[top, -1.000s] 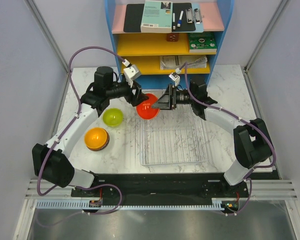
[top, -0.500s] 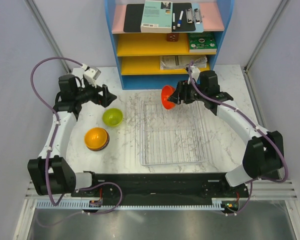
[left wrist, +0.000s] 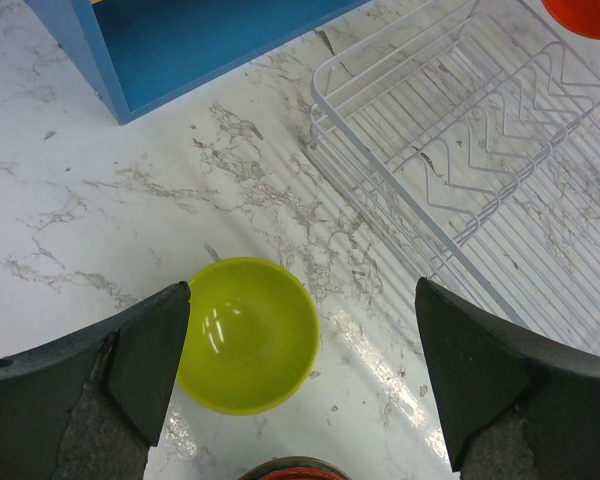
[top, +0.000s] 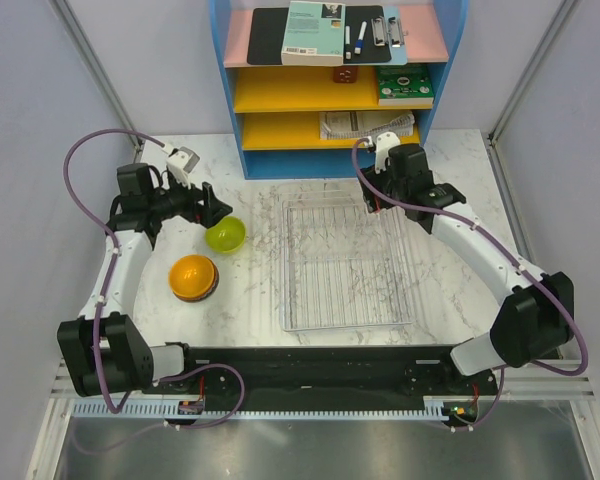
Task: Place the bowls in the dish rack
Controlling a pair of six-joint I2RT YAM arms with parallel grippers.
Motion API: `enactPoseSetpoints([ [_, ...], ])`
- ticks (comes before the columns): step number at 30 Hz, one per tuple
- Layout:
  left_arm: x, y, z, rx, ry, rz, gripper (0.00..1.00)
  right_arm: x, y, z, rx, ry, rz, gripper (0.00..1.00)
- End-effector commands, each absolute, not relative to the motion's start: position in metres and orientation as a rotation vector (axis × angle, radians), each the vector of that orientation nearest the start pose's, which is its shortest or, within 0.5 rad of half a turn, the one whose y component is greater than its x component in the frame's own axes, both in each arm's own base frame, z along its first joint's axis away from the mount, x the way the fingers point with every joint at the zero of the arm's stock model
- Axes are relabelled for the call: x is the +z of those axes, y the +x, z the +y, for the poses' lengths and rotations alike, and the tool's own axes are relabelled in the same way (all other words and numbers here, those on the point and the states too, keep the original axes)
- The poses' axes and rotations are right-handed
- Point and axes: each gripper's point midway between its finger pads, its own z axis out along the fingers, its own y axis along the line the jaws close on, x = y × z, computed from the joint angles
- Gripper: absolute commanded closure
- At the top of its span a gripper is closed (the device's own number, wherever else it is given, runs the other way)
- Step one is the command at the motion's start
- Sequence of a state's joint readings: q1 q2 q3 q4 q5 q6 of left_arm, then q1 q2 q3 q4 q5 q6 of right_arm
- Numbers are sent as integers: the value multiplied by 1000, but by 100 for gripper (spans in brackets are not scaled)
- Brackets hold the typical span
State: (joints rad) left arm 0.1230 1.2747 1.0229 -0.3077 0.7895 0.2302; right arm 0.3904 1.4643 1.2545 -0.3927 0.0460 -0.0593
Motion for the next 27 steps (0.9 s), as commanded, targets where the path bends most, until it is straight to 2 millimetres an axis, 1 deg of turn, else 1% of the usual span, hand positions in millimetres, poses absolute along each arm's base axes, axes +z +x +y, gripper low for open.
enactPoseSetpoints([
  [1, 222, 355, -80, -646, 604, 1891, 0, 223, 398, 146, -47, -537, 2097, 100],
  [3, 222, 356, -80, -647, 603, 1891, 0, 220, 392, 148, -51, -550, 2097, 100],
  [4, 221, 356, -80, -650, 603, 1894, 0, 219, 388, 153, -46, -560, 2097, 100],
  [5, 220, 355, -81, -652, 604, 1895, 0, 213, 384, 150, -60, -560, 2109, 100],
  [7, 219, 356, -80, -648, 604, 1896, 0, 203, 378, 153, -71, -564, 2127, 100],
  [11, 219, 355, -79, -646, 601, 1897, 0, 191, 372, 148, -100, -536, 2157, 100],
  [16, 218, 355, -80, -642, 603, 1897, 0, 186, 362, 149, -83, -512, 2170, 100],
  [18, 217, 355, -79, -641, 600, 1901, 0, 187, 361, 152, -62, -492, 2172, 100],
  [23, 217, 355, -79, -638, 601, 1900, 0, 181, 359, 160, -9, -459, 2193, 100],
  [27, 218, 356, -77, -627, 601, 1899, 0, 168, 357, 164, 14, -402, 2223, 100],
])
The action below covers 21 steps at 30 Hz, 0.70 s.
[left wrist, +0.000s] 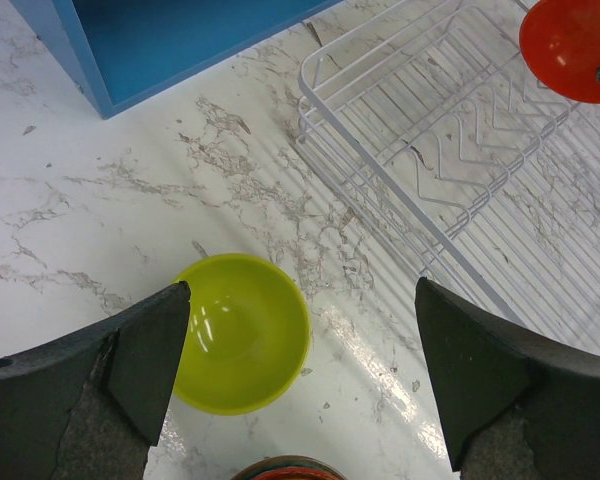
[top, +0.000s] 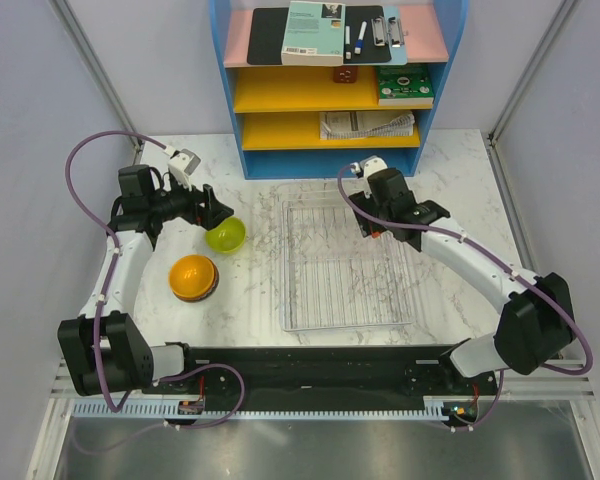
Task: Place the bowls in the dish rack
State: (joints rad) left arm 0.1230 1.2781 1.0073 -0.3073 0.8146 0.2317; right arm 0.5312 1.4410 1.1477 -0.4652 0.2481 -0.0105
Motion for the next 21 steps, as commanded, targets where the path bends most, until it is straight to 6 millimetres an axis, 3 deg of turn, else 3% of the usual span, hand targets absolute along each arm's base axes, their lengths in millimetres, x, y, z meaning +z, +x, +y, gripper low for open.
enactPoseSetpoints([
  [1, 217, 356, -77, -626, 600, 1901, 0, 162, 357, 163, 8, -378, 2238, 100],
  [12, 215, 357, -77, -627, 602, 1906, 0, 143, 350, 176, -51, -341, 2256, 100],
  [21, 216, 356, -77, -619, 605, 1901, 0, 115, 346, 180, -64, -323, 2303, 100],
])
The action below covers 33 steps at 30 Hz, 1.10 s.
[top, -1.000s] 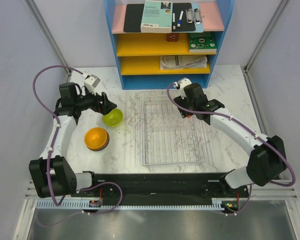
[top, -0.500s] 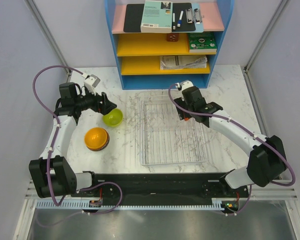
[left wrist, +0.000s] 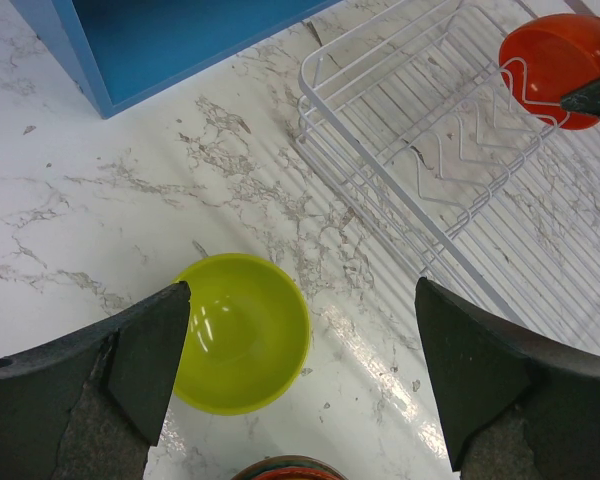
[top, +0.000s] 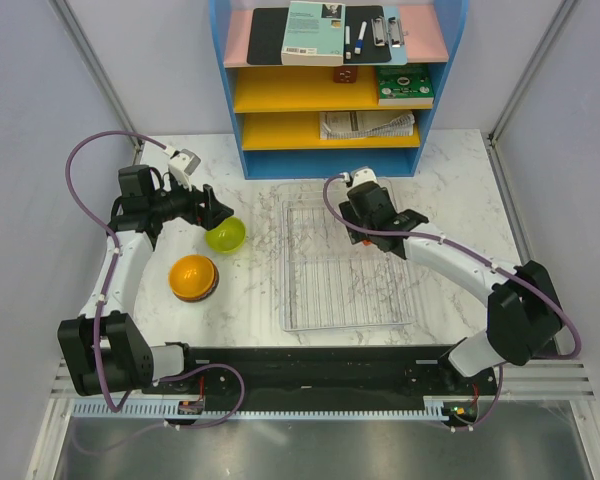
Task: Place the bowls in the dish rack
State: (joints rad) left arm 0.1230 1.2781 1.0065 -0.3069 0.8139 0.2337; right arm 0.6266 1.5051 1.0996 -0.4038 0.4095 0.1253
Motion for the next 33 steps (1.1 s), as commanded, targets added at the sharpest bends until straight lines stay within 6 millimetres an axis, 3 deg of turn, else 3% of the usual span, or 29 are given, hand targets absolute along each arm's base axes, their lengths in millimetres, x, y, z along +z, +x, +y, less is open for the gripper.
enactPoseSetpoints([
  [1, 216, 357, -76, -619, 606, 1901, 0, 113, 345, 182, -45, -327, 2308, 100],
  [17, 218, 355, -78, -619, 614, 1892, 0, 89, 329, 199, 94, -373, 2369, 100],
  [33, 219, 354, -77, -615, 618, 1887, 0, 86, 312, 219, 282, -421, 2415, 100],
])
